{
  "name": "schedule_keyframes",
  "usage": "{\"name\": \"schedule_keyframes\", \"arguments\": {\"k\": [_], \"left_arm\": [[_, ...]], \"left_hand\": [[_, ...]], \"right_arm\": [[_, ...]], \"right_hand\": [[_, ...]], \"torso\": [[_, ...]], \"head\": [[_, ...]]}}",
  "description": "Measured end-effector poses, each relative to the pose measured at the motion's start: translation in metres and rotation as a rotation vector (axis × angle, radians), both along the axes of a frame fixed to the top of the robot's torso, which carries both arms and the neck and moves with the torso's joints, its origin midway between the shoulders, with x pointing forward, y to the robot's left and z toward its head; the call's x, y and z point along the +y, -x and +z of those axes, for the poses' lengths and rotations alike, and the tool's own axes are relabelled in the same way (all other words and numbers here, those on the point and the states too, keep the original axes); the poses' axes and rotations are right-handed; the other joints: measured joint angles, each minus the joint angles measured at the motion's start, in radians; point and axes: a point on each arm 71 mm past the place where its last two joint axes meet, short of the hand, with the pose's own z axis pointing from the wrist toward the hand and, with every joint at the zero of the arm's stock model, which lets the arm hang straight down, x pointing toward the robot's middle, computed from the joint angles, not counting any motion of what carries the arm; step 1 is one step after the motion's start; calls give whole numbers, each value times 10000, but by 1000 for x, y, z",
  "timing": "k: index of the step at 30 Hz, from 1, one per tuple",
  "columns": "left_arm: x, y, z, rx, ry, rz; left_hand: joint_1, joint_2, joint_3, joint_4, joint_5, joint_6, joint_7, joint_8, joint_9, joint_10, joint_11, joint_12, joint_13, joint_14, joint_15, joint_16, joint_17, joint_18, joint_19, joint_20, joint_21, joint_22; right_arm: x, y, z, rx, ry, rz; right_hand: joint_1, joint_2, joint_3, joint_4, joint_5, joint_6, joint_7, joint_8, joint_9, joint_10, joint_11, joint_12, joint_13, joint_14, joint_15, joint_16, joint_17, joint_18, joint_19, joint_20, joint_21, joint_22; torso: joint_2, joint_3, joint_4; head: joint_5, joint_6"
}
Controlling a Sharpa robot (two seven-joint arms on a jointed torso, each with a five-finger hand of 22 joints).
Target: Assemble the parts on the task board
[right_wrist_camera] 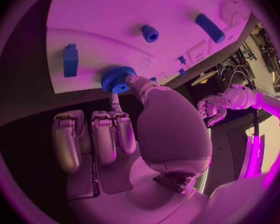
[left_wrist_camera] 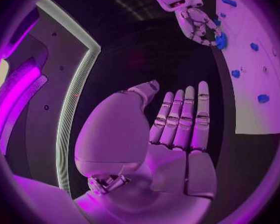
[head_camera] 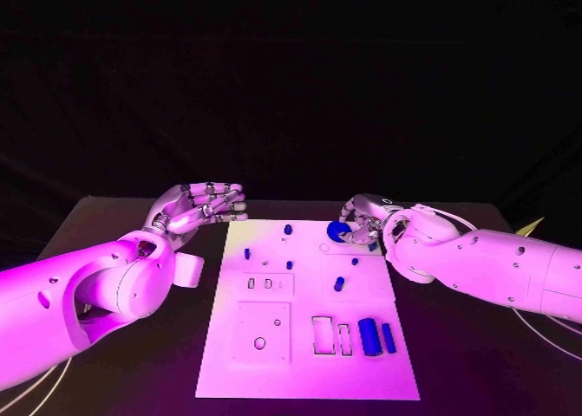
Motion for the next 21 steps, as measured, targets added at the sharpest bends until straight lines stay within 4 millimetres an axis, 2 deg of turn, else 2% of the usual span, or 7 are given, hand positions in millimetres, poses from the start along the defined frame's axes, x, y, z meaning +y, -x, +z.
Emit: {"name": "schedule_keyframes", "arguments": {"k": [5,10,19,21], "left_arm": [[1,0,0,3,-8,17],[1,-1,0,7,-13,28],[0,-1,-1,15,-16,24],[0,-1,-1,17,-16,22]], "left_hand": [[0,0,0,0,0,0,0,0,0,0,0,0,0,-36,36,0,-1,1,0,0,0,0],[0,0,0,0,0,0,0,0,0,0,0,0,0,-36,36,0,8,0,0,0,0,0],[0,0,26,-26,0,0,0,0,0,0,0,0,0,-36,36,1,8,1,0,0,0,0],[0,0,26,-26,0,0,0,0,0,0,0,0,0,-36,36,1,7,0,0,0,0,0]], "right_arm": [[16,8,11,-499,-114,363],[40,14,16,-911,-83,889],[86,20,15,-1449,172,1693],[92,20,13,-1502,239,1753]], "right_hand": [[-12,-11,51,20,0,35,35,-29,-12,0,0,0,0,0,0,0,-1,0,34,-34,0,0],[-77,-76,68,5,-53,36,33,21,-19,0,0,0,-1,0,0,-1,-1,0,34,-34,0,-1],[-77,-76,92,-19,-91,37,32,31,-47,0,0,0,-1,0,0,-2,-2,0,34,-33,0,-3],[-162,-162,92,-19,-162,123,-54,-4,-47,0,0,0,-1,38,-37,-5,-1,0,33,-34,0,-2]], "torso": [[-6,0,-5],[-3,-2,5],[7,-17,36],[8,-24,37]], "head": [[-7,34],[-14,51],[-4,58],[-3,47]]}}
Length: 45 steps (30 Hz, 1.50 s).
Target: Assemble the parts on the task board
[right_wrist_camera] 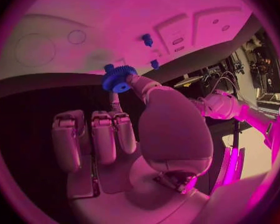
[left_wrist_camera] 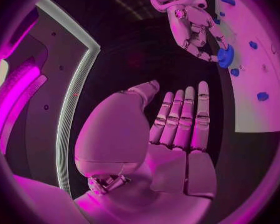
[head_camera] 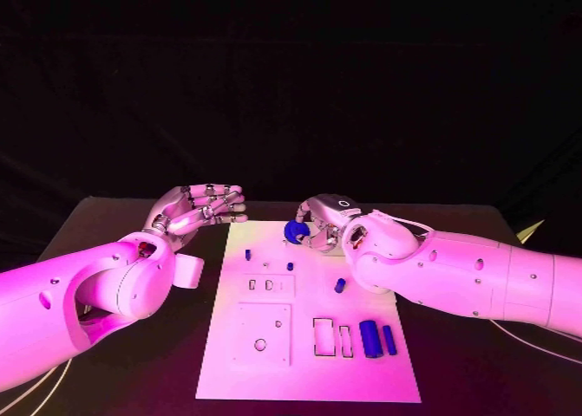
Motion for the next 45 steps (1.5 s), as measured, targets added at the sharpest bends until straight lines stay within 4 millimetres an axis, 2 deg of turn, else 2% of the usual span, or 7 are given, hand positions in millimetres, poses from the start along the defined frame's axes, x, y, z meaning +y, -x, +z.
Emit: {"name": "schedule_keyframes", "arguments": {"k": [12,24,32,36,38,41,45], "left_arm": [[-2,0,0,7,13,-45],[-2,0,0,15,11,-47],[-2,0,0,21,9,-49],[-2,0,0,27,8,-52],[-2,0,0,30,7,-53],[-2,0,0,33,7,-56],[-2,0,0,39,5,-58]], "left_hand": [[0,0,0,0,0,0,0,0,0,0,0,0,0,-36,-36,-60,-1,0,0,0,0,0],[0,0,0,0,0,0,0,0,0,0,0,0,0,-36,-37,-60,8,0,0,0,0,0],[0,0,0,0,0,0,0,0,0,0,0,0,0,-36,-36,-60,7,0,0,0,0,0],[0,0,-1,-57,0,0,0,0,0,0,0,0,0,-36,-36,-60,7,-1,0,0,0,0],[0,0,0,-56,0,0,0,0,0,0,0,0,0,-35,-36,-60,7,0,0,0,0,0],[0,0,-1,-57,0,0,0,0,0,0,0,0,0,-35,-36,-60,7,0,0,0,0,0],[0,0,-1,-56,0,0,0,0,0,0,0,0,0,-35,-37,-60,6,0,0,0,0,-1]], "right_arm": [[27,1,-19,-7,281,45],[32,-5,-26,-25,450,-161],[33,-8,-28,4,532,-239],[33,-9,-29,13,559,-253],[33,-9,-29,24,569,-264],[34,-9,-29,51,577,-255],[35,-9,-30,102,588,-234]], "right_hand": [[-58,-60,26,-26,-21,109,-38,-85,-27,0,0,0,8,0,1,-1,-1,0,0,1,0,-1],[-58,-60,52,0,-43,116,-45,-142,-26,0,0,0,7,0,1,-2,-1,0,0,0,0,-3],[-176,-179,52,1,-141,204,-134,-193,-58,0,0,-1,5,0,1,-2,-1,0,-1,1,0,-3],[-368,-304,47,33,-511,-4,-5,-415,-110,0,0,-1,5,0,1,-2,-1,1,-1,1,0,-4],[-542,-427,-143,120,-892,-294,63,-693,-217,-1,0,-1,5,-40,42,-2,-1,1,0,1,0,-4],[-640,-501,-766,248,-966,-603,126,-1027,-298,11,83,-1,4,-37,115,-2,-2,1,-2,82,0,-4],[-551,-288,-1914,608,-1007,-662,157,-1259,-312,-14,130,-1,4,-18,166,36,-2,1,-2,111,0,-5]], "torso": [[15,-11,-1],[11,12,-19],[9,24,-38],[9,24,-38],[9,23,-38],[7,23,-33],[4,23,-24]], "head": [[56,-71],[107,-125],[112,-124],[113,-115],[108,-112],[96,-112],[93,-112]]}}
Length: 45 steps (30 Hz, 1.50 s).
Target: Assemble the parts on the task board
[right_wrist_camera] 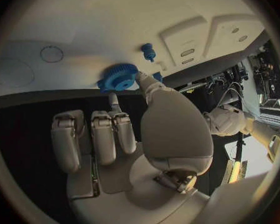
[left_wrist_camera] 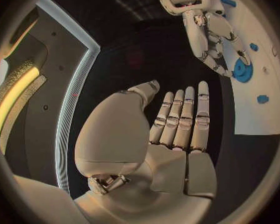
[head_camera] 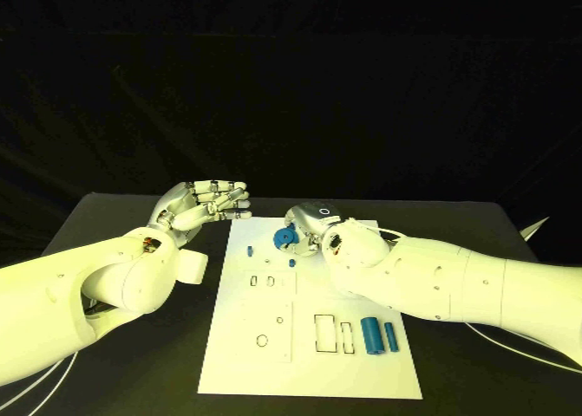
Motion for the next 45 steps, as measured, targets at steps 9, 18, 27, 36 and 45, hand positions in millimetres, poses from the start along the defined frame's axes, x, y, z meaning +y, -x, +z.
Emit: {"name": "schedule_keyframes", "arguments": {"k": [9,18,27,36,45], "left_arm": [[0,0,0,10,-6,6],[0,0,0,17,-10,8],[0,0,0,21,-12,11],[1,-1,0,24,-21,32],[5,-2,-1,32,-60,134]], "left_hand": [[0,0,0,0,0,0,0,0,0,0,0,0,0,0,0,0,-1,0,0,0,0,0],[0,0,0,1,0,0,0,0,0,0,0,0,0,0,0,0,15,0,0,0,0,0],[0,0,0,1,0,0,0,0,0,0,0,0,0,-37,37,-40,14,0,0,0,0,0],[0,0,0,1,0,0,0,0,0,0,0,0,0,-37,37,-40,13,0,0,0,0,0],[0,0,0,1,0,0,0,0,0,0,0,0,0,-37,37,-39,12,0,0,0,0,0]], "right_arm": [[-3,-1,-2,279,-2,-45],[-9,2,-3,491,-155,-15],[-12,3,-5,682,-244,-12],[-25,4,-5,651,-365,-169],[-71,15,21,123,-1491,-225]], "right_hand": [[-163,337,-742,864,100,165,19,-100,38,1,0,0,-1,0,0,0,0,0,0,0,0,8],[-188,495,-651,994,274,473,-73,-126,137,0,0,0,-2,0,0,0,0,0,0,-1,0,7],[-227,534,-597,993,315,556,-87,-78,132,0,-1,0,-2,1,-1,-1,0,1,0,-1,0,6],[-227,533,-597,993,314,559,-90,-78,133,0,-1,0,-3,1,-1,-1,-1,0,0,-2,0,5],[61,510,-374,769,368,590,-122,-102,141,-1,-2,0,-4,1,-1,-1,-1,0,0,-2,0,4]], "torso": [[-2,-3,-8],[1,0,12],[4,0,-9],[2,0,-9],[-26,25,-76]], "head": [[20,-2],[15,-24],[53,-35],[40,-18],[52,79]]}}
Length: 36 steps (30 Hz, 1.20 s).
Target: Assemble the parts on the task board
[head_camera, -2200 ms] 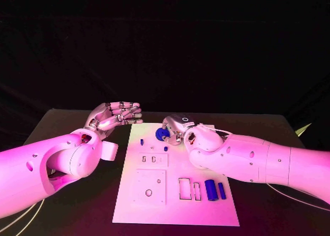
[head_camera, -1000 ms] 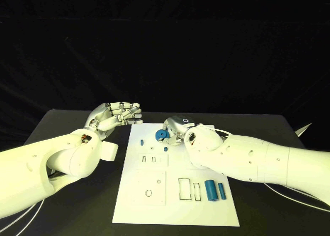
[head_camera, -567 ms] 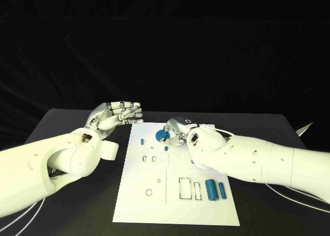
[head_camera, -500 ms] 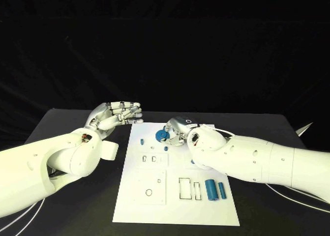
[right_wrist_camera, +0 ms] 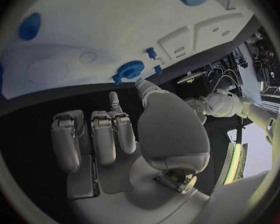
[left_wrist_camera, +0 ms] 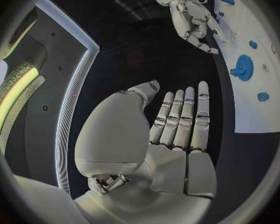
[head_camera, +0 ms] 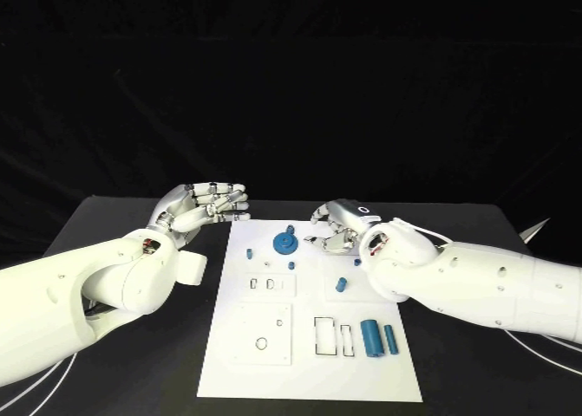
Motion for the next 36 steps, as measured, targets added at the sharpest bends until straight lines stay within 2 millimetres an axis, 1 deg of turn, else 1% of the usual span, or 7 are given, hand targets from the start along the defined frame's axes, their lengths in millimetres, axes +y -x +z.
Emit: {"name": "schedule_keyframes", "arguments": {"k": [3,7,12,19,25,32,36], "left_arm": [[2,-1,0,1,-15,40],[3,-1,0,1,-24,64],[2,-1,0,2,-18,45],[2,-1,-1,7,-7,8],[2,-1,-1,10,-1,-7],[1,-1,-1,12,3,-22],[1,-1,-1,14,6,-34]], "left_hand": [[0,0,0,0,0,0,0,0,0,0,0,0,0,0,0,0,-1,0,0,0,0,0],[0,0,0,0,0,0,0,0,0,0,0,0,0,0,0,0,-1,-1,0,0,0,0],[0,0,29,-29,0,0,0,0,0,0,0,0,0,0,0,0,16,0,0,0,0,0],[0,0,29,-29,0,0,0,0,0,0,0,0,0,0,0,0,18,0,0,0,0,0],[0,0,29,-29,0,0,0,0,0,0,0,0,0,0,0,0,18,-1,0,0,0,0],[0,0,29,-28,0,0,0,0,0,0,0,0,0,0,0,0,25,0,0,0,0,0],[0,0,29,-28,0,0,0,0,0,0,0,0,0,0,0,0,28,0,0,0,0,0]], "right_arm": [[-26,0,15,35,-473,-115],[-62,-1,23,417,-1013,-327],[-98,-1,22,998,-1416,-422],[-135,1,11,1504,-1544,-445],[-147,3,-1,1842,-1498,-377],[-147,-1,-14,2030,-1418,-331],[-147,-3,-18,2075,-1384,-391]], "right_hand": [[434,-3,247,-247,-35,0,0,-104,0,-1,-1,0,0,0,0,0,0,1,0,0,0,0],[1101,-110,613,-716,-331,0,0,-184,-1,-1,-1,-226,0,-19,-64,0,0,0,0,0,0,-1],[1538,-407,894,-1148,-129,65,-65,-234,-1,-2,-77,-568,3,16,-130,0,0,1,1,-77,0,-2],[1703,-572,1072,-1380,167,65,-65,-345,-13,32,-113,-766,8,16,-131,0,0,1,1,-77,0,-2],[1702,-572,1072,-1380,219,64,-65,-384,-19,32,-112,-781,7,16,-131,-1,-1,1,1,-76,0,-3],[1662,-613,1080,-1388,257,27,-103,-384,-23,32,-112,-781,6,16,-130,-1,8,1,1,-76,0,-4],[1661,-613,1099,-1407,257,-2,-74,-384,-23,32,-112,-755,5,16,-130,-1,8,1,1,-75,0,-4]], "torso": [[-18,14,-39],[-42,34,-116],[-66,76,-212],[-86,121,-263],[-80,127,-262],[-73,120,-272],[-72,108,-245]], "head": [[3,24],[2,57],[2,76],[-63,22],[-78,-8],[-43,-34],[-60,-60]]}}
